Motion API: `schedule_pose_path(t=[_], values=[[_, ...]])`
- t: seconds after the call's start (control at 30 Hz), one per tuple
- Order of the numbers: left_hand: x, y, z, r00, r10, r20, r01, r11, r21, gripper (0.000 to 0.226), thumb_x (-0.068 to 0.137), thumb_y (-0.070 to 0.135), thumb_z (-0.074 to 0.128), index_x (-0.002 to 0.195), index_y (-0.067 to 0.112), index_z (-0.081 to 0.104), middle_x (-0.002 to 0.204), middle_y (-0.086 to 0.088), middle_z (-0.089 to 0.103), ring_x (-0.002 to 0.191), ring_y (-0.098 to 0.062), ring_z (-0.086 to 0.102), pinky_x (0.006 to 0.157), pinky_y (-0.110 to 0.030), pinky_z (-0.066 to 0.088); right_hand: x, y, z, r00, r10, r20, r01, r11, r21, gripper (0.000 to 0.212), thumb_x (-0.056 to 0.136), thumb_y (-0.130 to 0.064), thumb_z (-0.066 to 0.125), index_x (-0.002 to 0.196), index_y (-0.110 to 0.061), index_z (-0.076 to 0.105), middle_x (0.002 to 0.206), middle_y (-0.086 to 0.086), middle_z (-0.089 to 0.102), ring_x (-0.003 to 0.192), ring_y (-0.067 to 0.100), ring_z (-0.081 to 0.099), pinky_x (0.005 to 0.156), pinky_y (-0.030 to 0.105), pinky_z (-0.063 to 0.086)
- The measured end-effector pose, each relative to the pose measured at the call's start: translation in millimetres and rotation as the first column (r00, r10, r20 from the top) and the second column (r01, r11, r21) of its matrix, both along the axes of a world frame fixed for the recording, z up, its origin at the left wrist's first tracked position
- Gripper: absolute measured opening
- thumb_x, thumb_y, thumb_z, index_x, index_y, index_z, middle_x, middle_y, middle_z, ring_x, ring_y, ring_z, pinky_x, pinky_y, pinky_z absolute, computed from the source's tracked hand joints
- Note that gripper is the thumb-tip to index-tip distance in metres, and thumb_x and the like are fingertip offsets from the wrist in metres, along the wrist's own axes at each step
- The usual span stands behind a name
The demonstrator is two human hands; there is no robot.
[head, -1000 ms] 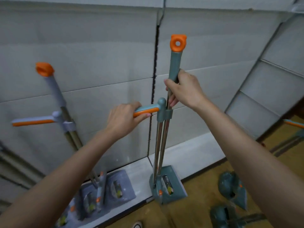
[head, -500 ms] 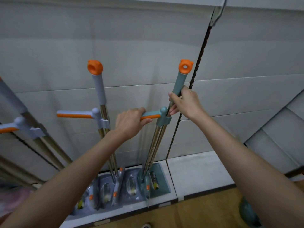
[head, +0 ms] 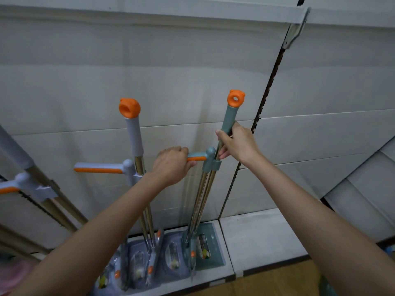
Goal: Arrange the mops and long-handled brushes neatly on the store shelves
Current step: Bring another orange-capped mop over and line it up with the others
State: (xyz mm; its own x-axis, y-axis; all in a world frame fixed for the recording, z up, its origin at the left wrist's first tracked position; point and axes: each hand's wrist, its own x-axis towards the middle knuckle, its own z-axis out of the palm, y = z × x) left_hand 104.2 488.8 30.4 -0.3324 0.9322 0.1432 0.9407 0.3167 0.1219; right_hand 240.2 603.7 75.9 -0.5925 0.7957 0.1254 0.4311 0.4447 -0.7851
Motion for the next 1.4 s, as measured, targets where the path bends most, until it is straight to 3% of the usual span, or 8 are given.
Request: schedule_pose_path(t=[0.17, 0.4, 0.6, 0.73, 0.9, 1.1, 1.2, 1.4], values=[[-0.5, 10.6, 9.9, 0.999, -0.027, -0.019, 0.026, 0.998, -0.061, 0.04, 0.09, 0.046, 0.044, 0.112, 0.013, 0.051, 0.11, -0.01, 0.06, 0.102, -0.03, 0.057, 0.086, -0.036, 0.04, -0.8, 7.4, 2.7, 1.0, 0.012, 0.027, -0.011, 1.0, -0.029, 0.019, 0.095, -0.028, 0.049, 0.099, -0.009, 0.047, 0.069, 0.01, 0.066, 0.045, 0.012, 0.064, 0.052, 0.026, 0.059], [11.6, 27.8, 15.2, 0.984, -0.067, 0.163, 0.07, 0.997, -0.011, 0.042, 0.088, 0.037, 0.051, 0.123, 0.015, 0.044, 0.12, -0.009, 0.056, 0.107, -0.029, 0.055, 0.086, -0.038, 0.045, -8.1, 0.0, 5.3, 1.0, 0.026, 0.002, -0.026, 0.997, -0.077, 0.027, 0.092, -0.028, 0.055, 0.107, -0.008, 0.046, 0.072, 0.007, 0.062, 0.059, 0.021, 0.067, 0.051, 0.026, 0.059], [31.1, 31.4, 26.8, 0.967, -0.175, 0.183, 0.084, 0.903, 0.421, 0.027, 0.084, 0.021, 0.056, 0.105, 0.008, 0.049, 0.105, -0.012, 0.047, 0.098, -0.028, 0.05, 0.08, -0.041, 0.045, 13.7, -0.3, 10.9, 0.998, 0.003, -0.067, -0.016, 0.983, -0.186, 0.057, 0.091, -0.021, 0.059, 0.139, -0.012, 0.031, 0.112, 0.006, 0.057, 0.072, 0.022, 0.07, 0.057, 0.032, 0.06], [68.6, 43.2, 26.0, 0.848, -0.468, 0.249, 0.326, 0.83, 0.452, 0.019, 0.084, 0.02, 0.056, 0.101, 0.012, 0.052, 0.093, 0.001, 0.048, 0.078, -0.013, 0.049, 0.073, -0.031, 0.044, 65.8, -3.4, 7.0, 0.986, -0.128, -0.104, 0.11, 0.981, -0.162, 0.04, 0.091, -0.013, 0.057, 0.129, -0.009, 0.045, 0.101, 0.006, 0.058, 0.065, 0.02, 0.066, 0.052, 0.029, 0.058], [153.9, 83.1, 3.8, 0.645, -0.686, 0.337, 0.6, 0.728, 0.333, 0.016, 0.084, 0.021, 0.056, 0.099, 0.016, 0.056, 0.092, 0.007, 0.05, 0.081, -0.011, 0.057, 0.076, -0.03, 0.05, 176.1, -21.1, -3.1, 0.914, -0.405, -0.02, 0.398, 0.905, -0.154, 0.014, 0.091, -0.006, 0.053, 0.103, -0.012, 0.056, 0.082, 0.004, 0.059, 0.057, 0.015, 0.062, 0.047, 0.021, 0.054], [306.7, 77.2, 2.5, 0.269, -0.862, 0.429, 0.879, 0.402, 0.256, 0.017, 0.087, 0.02, 0.055, 0.101, 0.015, 0.061, 0.103, -0.002, 0.058, 0.091, -0.015, 0.06, 0.081, -0.028, 0.048, 315.1, -95.3, 6.3, 0.704, -0.69, 0.171, 0.704, 0.709, -0.035, 0.014, 0.087, -0.001, 0.053, 0.093, -0.012, 0.061, 0.073, 0.004, 0.063, 0.046, -0.001, 0.057, 0.047, 0.012, 0.049], [379.3, 45.8, 4.3, 0.068, -0.887, 0.456, 0.949, 0.198, 0.244, 0.019, 0.087, 0.021, 0.057, 0.102, 0.011, 0.062, 0.102, -0.007, 0.059, 0.093, -0.019, 0.059, 0.081, -0.029, 0.046, 375.4, -148.6, 21.2, 0.558, -0.756, 0.342, 0.782, 0.617, 0.088, 0.013, 0.088, -0.008, 0.056, 0.099, -0.01, 0.064, 0.083, 0.005, 0.067, 0.068, 0.01, 0.06, 0.052, 0.004, 0.039], [488.0, -30.2, -6.0, -0.119, -0.826, 0.551, 0.989, -0.146, -0.006, 0.054, 0.087, 0.05, 0.051, 0.117, 0.006, 0.056, 0.112, -0.013, 0.061, 0.102, -0.025, 0.059, 0.08, -0.032, 0.045, 464.6, -240.3, 48.8, 0.364, -0.782, 0.506, 0.833, 0.516, 0.197, 0.015, 0.093, -0.022, 0.054, 0.095, -0.013, 0.067, 0.074, -0.01, 0.058, 0.068, 0.008, 0.053, 0.062, 0.022, 0.04]])
